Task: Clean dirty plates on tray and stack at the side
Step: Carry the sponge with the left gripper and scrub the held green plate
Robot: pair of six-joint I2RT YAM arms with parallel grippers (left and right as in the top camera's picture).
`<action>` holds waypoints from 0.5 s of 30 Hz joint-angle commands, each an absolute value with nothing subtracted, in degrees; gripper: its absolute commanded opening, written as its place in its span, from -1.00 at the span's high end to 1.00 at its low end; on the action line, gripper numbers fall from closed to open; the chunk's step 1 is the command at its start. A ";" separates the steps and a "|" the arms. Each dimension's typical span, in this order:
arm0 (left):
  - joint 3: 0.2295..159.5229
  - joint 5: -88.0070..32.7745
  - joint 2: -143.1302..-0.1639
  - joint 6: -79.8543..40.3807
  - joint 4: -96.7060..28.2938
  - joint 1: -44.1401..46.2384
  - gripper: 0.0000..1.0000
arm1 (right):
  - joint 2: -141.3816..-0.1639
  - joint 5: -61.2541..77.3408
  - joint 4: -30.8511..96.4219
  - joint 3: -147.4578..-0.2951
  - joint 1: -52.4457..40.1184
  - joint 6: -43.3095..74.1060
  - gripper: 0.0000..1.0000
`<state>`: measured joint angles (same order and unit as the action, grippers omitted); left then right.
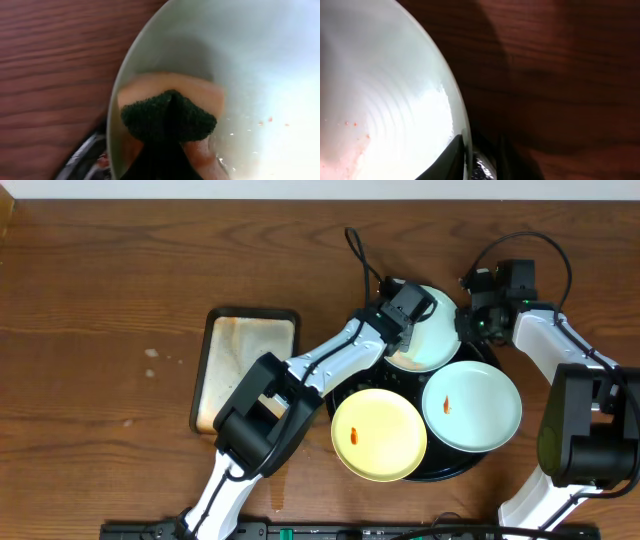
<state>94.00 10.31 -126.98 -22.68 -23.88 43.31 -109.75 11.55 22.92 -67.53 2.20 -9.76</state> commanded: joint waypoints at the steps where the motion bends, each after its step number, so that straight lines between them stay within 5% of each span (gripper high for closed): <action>1: 98.94 17.47 -128.99 -20.86 -30.06 42.19 0.85 | -110.15 10.52 24.12 -67.37 1.41 -10.33 0.63; 15: 107.35 17.02 -121.30 -28.97 -45.47 42.13 0.82 | -110.15 8.80 24.25 -67.40 1.41 -10.33 0.89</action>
<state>106.52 15.22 -125.73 -26.39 -44.29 42.61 -109.75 11.68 24.14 -67.61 1.52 -9.74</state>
